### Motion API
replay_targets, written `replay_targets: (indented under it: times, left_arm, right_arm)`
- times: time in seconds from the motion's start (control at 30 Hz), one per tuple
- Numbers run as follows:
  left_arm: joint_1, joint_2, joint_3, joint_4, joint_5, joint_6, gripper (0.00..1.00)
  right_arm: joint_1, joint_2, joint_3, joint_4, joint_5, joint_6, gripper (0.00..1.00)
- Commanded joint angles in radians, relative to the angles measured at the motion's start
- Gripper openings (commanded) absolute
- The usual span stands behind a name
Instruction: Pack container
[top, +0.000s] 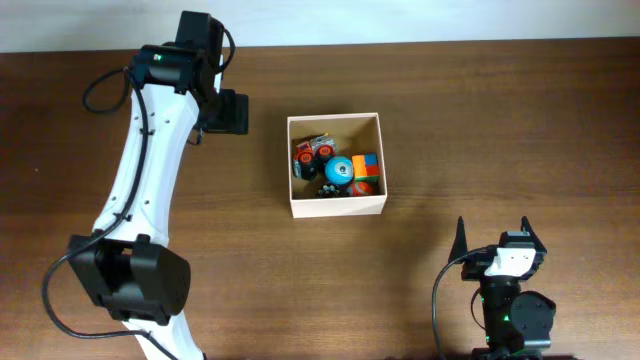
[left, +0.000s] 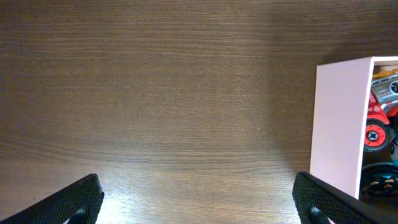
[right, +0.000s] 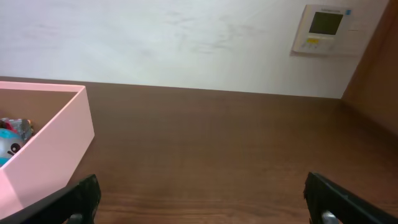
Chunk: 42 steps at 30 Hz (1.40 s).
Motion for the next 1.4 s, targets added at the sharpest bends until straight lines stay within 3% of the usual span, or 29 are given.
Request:
replay_targets:
  times: [0.0, 0.4, 0.7, 0.97, 1.37]
  left_arm:
    - [0.003, -0.019, 0.01, -0.019, -0.008, -0.012, 0.99]
    - [0.002, -0.024, 0.01, -0.01, -0.003, -0.013, 0.99]
    - [-0.006, -0.182, -0.108, 0.349, 0.046, 0.008, 0.99]
    - [0.02, -0.538, -0.655, 0.767, 0.082, 0.196, 0.99]
    - [0.103, -1.235, -1.49, 1.32, 0.082, 0.205, 0.99]
  right_arm:
    - [-0.008, -0.01, -0.006, -0.008, -0.009, -0.009, 0.99]
    - [-0.008, -0.01, -0.006, -0.008, -0.009, -0.009, 0.99]
    - [-0.008, -0.01, -0.006, -0.008, -0.009, -0.009, 0.99]
    - [-0.008, -0.01, -0.006, -0.008, -0.009, -0.009, 0.99]
    - [-0.008, -0.01, -0.006, -0.008, -0.009, -0.009, 0.99]
